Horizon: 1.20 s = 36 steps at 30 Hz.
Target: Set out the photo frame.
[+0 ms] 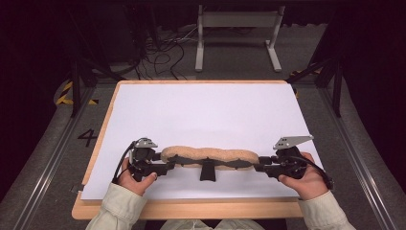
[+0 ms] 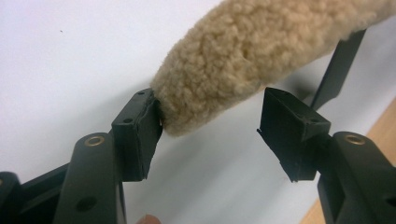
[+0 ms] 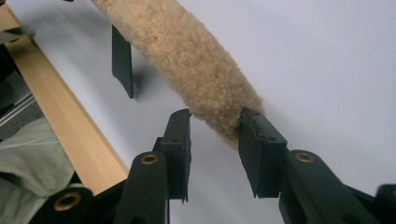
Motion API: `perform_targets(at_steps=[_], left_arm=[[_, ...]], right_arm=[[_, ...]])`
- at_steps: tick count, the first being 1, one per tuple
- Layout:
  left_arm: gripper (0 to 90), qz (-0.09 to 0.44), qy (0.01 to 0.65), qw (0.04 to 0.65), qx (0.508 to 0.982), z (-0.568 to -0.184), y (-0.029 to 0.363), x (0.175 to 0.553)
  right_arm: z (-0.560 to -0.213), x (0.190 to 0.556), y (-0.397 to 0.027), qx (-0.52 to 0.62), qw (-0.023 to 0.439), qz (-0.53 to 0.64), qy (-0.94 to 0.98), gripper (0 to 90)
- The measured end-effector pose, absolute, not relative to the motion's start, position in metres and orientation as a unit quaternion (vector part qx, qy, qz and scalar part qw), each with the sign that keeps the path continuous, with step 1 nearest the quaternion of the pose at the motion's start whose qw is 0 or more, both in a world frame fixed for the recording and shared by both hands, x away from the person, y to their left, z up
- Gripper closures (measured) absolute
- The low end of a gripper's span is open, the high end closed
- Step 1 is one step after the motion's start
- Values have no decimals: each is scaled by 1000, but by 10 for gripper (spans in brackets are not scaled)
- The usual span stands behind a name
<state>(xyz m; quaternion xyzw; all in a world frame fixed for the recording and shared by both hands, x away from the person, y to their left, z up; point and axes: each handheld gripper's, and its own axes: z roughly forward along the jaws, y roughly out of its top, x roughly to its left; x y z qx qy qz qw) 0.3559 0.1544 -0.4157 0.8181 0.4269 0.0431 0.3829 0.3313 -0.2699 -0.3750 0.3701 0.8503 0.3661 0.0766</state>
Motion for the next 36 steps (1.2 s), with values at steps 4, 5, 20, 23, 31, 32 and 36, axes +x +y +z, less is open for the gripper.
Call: perform_targets(at_steps=[4, 5, 20, 23, 31, 32, 36], left_arm=[[388, 35, 422, 384, 821, -415, 157, 352], [387, 32, 420, 386, 821, -415, 158, 351], [385, 58, 395, 409, 821, -410, 189, 346], [393, 76, 382, 429, 815, -405, 198, 343], [418, 129, 400, 466, 778, -400, 207, 341], [421, 135, 410, 471, 770, -400, 209, 341], [475, 168, 469, 443, 745, -403, 214, 348]], right_arm=[[-373, 329, -270, 363, 58, 355, 860, 639], [-373, 329, -270, 362, 51, 354, 861, 626], [-383, 331, -269, 358, 64, 313, 877, 533], [-388, 332, -268, 353, 68, 304, 882, 541], [-392, 332, -267, 345, 74, 276, 894, 703], [-392, 332, -267, 344, 74, 273, 895, 726], [-394, 331, -266, 337, 70, 264, 901, 812]])
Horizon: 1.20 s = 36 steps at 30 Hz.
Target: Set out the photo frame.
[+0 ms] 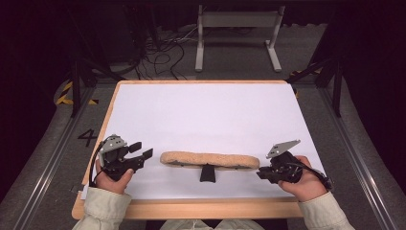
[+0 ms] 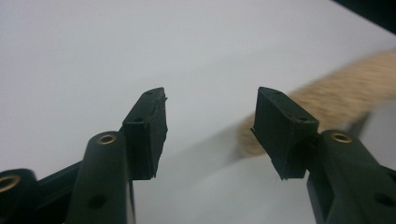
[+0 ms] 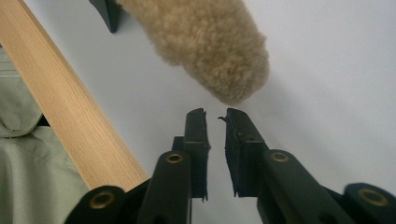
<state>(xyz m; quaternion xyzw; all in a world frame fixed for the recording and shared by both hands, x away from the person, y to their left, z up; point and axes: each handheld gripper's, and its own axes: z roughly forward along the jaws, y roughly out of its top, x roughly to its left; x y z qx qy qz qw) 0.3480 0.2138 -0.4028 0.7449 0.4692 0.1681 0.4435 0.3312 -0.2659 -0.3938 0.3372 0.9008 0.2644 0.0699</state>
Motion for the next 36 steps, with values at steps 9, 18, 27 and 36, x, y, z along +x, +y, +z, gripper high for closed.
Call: perform_targets(at_steps=[9, 18, 27, 36], left_arm=[[545, 191, 468, 425, 751, -418, 213, 365], [616, 149, 428, 443, 774, -420, 201, 371], [765, 127, 400, 438, 795, -420, 191, 370], [900, 85, 354, 449, 816, -417, 188, 361]], right_arm=[[-401, 333, -262, 331, 65, 261, 905, 869], [-407, 336, -260, 334, 60, 282, 897, 896], [-411, 340, -260, 339, 60, 288, 893, 900], [-411, 343, -259, 345, 66, 289, 891, 900]])
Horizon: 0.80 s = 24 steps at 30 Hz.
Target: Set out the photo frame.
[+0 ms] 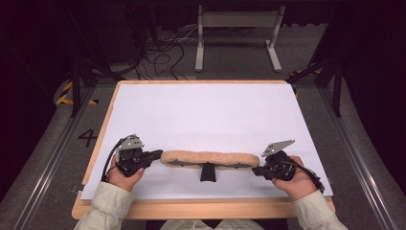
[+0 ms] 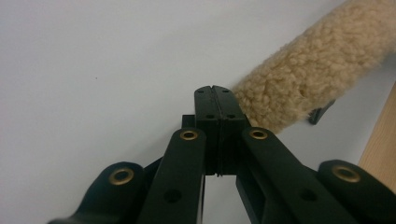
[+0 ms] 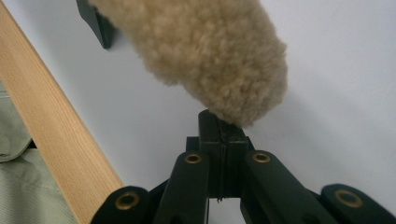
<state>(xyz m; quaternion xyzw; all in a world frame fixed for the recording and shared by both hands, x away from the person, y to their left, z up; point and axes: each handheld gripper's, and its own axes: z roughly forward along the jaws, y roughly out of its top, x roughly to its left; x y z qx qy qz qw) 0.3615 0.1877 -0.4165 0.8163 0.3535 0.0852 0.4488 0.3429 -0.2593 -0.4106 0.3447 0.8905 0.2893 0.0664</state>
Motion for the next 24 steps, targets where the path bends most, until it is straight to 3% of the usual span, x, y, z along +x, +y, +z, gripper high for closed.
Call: perform_targets(at_steps=[24], left_arm=[[900, 59, 325, 449, 830, -418, 188, 351]], right_arm=[[-409, 385, -249, 394, 142, 301, 857, 900]])
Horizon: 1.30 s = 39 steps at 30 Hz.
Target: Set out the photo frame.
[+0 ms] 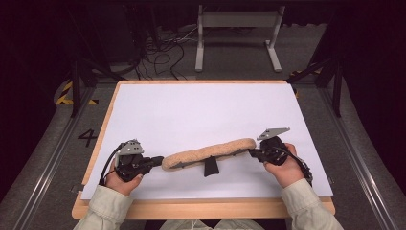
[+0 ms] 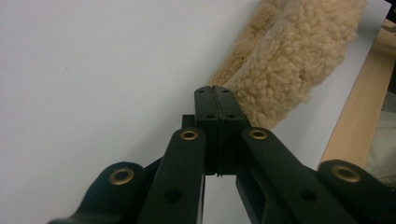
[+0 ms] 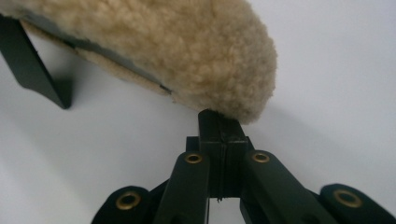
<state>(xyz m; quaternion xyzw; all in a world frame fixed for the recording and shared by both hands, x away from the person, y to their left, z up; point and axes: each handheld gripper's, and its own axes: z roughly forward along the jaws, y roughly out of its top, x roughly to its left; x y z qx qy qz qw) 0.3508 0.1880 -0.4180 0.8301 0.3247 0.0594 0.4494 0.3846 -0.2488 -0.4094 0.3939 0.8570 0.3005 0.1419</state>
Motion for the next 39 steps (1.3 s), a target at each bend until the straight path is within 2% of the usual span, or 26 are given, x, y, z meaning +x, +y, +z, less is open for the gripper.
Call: perform_targets(at_steps=[12, 28, 34, 39], left_arm=[[899, 60, 287, 446, 846, -418, 177, 346], [890, 49, 257, 436, 861, -424, 160, 345], [887, 40, 247, 433, 866, -425, 154, 343], [874, 40, 245, 431, 868, -425, 152, 341]], right_arm=[[-412, 418, -239, 413, 161, 310, 841, 900], [-417, 461, -224, 441, 159, 347, 812, 900], [-420, 472, -221, 455, 149, 358, 802, 900], [-420, 475, -215, 448, 164, 355, 804, 900]])
